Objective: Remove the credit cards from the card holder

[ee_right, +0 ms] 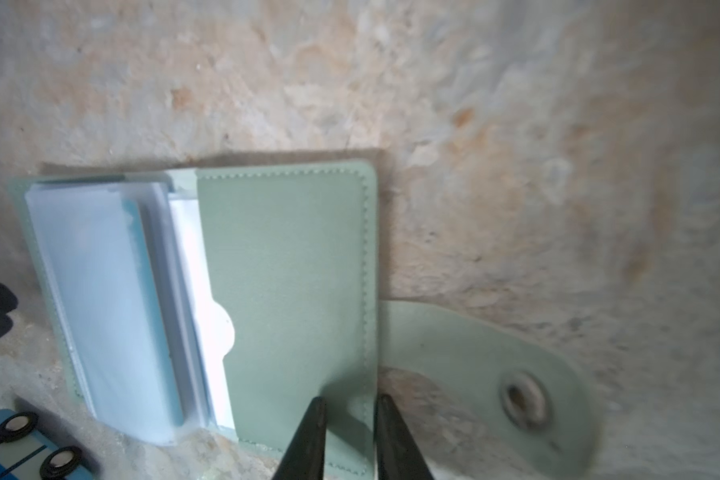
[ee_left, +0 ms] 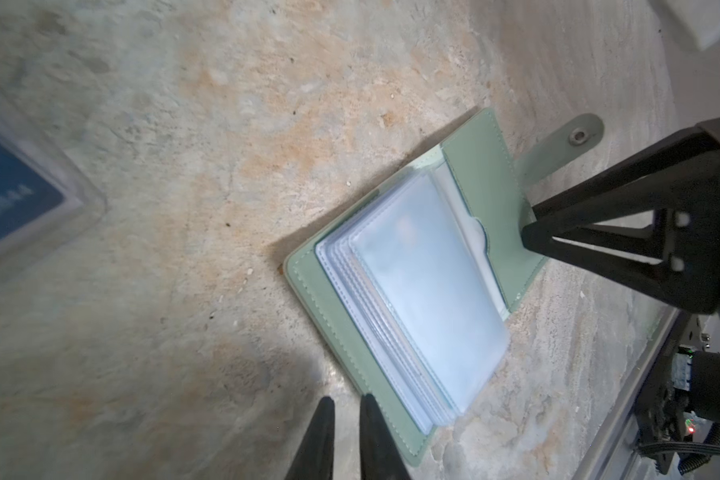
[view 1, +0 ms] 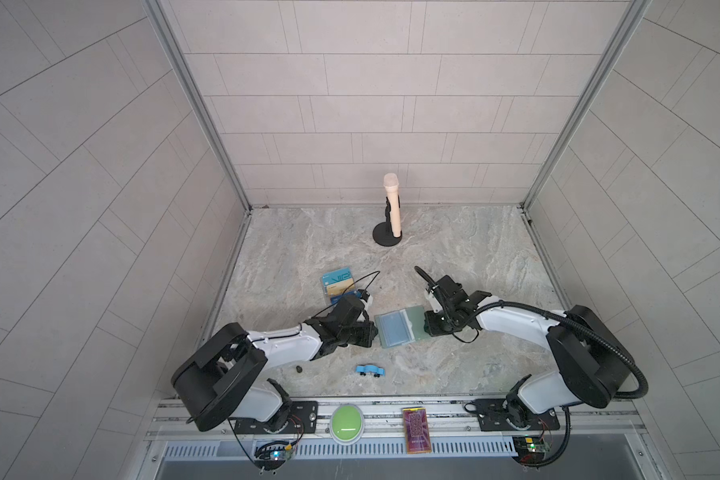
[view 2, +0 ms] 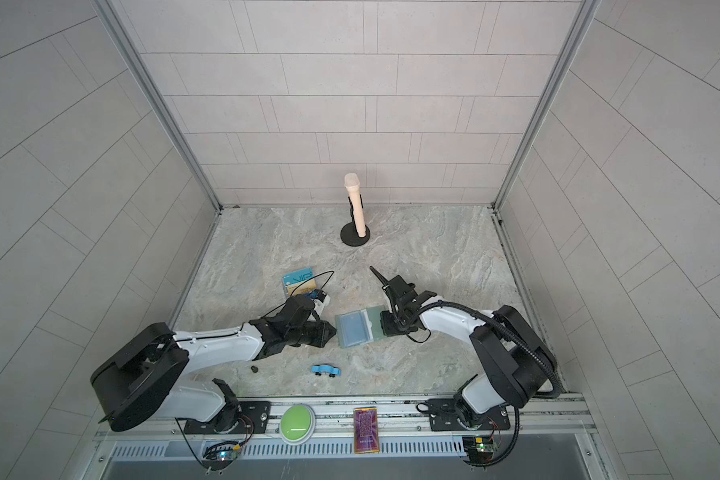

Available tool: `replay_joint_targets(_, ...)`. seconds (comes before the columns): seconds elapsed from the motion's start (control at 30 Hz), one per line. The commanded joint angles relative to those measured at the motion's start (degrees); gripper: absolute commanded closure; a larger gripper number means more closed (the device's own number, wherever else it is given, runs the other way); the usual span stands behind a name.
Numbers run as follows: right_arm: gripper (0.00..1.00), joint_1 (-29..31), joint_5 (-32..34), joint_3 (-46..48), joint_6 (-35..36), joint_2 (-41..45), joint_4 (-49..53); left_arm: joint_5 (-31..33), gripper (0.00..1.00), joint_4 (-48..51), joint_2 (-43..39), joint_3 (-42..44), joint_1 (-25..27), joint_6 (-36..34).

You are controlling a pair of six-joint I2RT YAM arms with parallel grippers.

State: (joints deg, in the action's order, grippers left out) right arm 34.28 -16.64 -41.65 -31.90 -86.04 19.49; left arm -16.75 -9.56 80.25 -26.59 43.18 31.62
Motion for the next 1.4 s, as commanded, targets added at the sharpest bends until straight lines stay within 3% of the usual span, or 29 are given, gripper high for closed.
replay_joint_targets(0.0, 0.79, 2.15, -1.19, -0.7, -2.48, -2.88, -0.9, 1.54, 0.83, 0.75, -1.14, 1.26, 0.24, -1.17)
replay_joint_targets(0.1, 0.77, 3.47, -1.0, -2.53, -2.34, -4.53, 0.39, 2.03, 0.83, 1.01, -1.59, 1.76, 0.17, -1.23)
replay_joint_targets(0.2, 0.74, 4.8, 4.75, -5.79, -0.25, -3.18, 6.43, 2.62, 0.84, 2.68, -2.53, 2.06, 0.15, -1.78)
replay_joint_targets(0.37, 0.58, 5.46, 12.15, -10.48, 2.86, 2.45, 14.82, 4.79, 0.85, 4.6, -6.48, 3.62, -0.22, -2.35)
replay_joint_targets(0.57, 0.37, 6.72, 3.58, -16.5, 7.54, 4.23, 19.52, 2.52, 0.85, 3.61, -7.99, 4.65, -1.39, -2.94)
replay_joint_targets(0.77, 0.35, 9.18, -1.69, -17.49, 6.88, 0.55, 11.76, -0.55, 0.91, -0.82, -9.54, 5.42, -1.43, -4.08)
replay_joint_targets(0.83, 0.34, 10.36, -0.51, -18.08, 6.85, -1.22, 9.82, -1.1, 0.93, -1.97, -9.92, 5.54, -1.5, -4.53)
replay_joint_targets(0.97, 0.21, 13.38, 2.05, -17.57, 5.86, -3.09, 4.53, -1.62, 0.96, -5.12, -9.81, 6.25, -1.96, -4.82)
replay_joint_targets(1.37, 0.2, 17.09, 12.16, -12.62, 1.68, -5.68, -6.5, -6.03, 1.0, -12.71, -5.12, 8.97, -5.82, -5.53)
